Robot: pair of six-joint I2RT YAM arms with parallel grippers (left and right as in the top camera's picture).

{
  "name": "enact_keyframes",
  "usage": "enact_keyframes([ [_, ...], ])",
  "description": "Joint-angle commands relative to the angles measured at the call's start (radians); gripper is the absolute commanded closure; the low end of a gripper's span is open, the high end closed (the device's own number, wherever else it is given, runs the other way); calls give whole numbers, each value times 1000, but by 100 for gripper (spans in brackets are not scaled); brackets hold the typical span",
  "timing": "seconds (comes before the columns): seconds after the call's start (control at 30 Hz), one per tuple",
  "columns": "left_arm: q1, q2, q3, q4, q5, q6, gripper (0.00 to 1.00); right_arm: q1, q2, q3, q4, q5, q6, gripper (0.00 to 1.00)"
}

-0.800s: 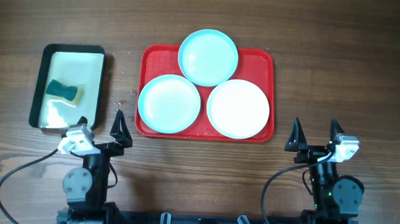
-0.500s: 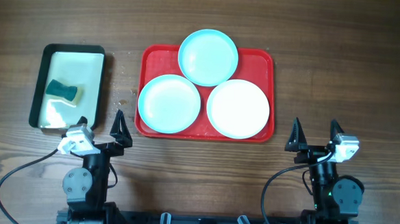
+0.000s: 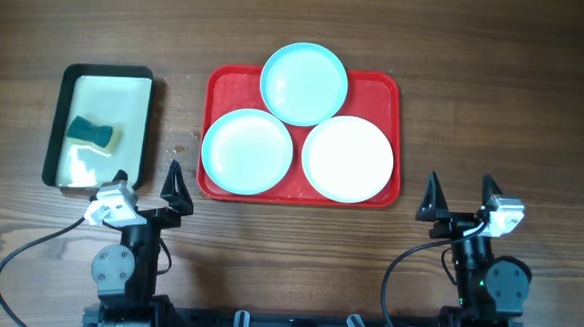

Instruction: Clean dirty plates on tray and stack at the side

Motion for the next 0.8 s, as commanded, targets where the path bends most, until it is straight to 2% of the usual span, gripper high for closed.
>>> enact_keyframes([
  [0.0, -4, -6, -7, -1, -3, -8, 0, -8, -10, -1, 2, 16, -12, 0],
  [0.13, -5, -6, -7, -1, 8, -10, 0, -8, -10, -1, 2, 16, -12, 0],
  [0.27, -5, -6, -7, 50, 453, -394, 0, -8, -10, -1, 2, 16, -12, 0],
  [0.33, -4, -6, -7, 88, 480, -451, 0, -8, -10, -1, 2, 16, -11, 0],
  [0.4, -5, -6, -6, 255, 505, -489, 0, -8, -10, -1, 2, 16, -12, 0],
  [0.47, -3, -6, 0, 389, 491, -483, 0, -8, -10, -1, 2, 16, -12, 0],
  [0.53, -3, -2, 62, 398, 418, -410, 0, -8, -10, -1, 2, 16, -12, 0],
  [0.57, -3, 22, 137, 334, 382, -317, 0, -8, -10, -1, 2, 16, -11, 0],
  [0.67, -3, 190, 377, 25, 171, -161, 0, -8, -10, -1, 2, 16, -12, 1],
  [0.77, -3, 544, 693, -264, 97, -47, 0, -8, -10, -1, 2, 16, -11, 0],
])
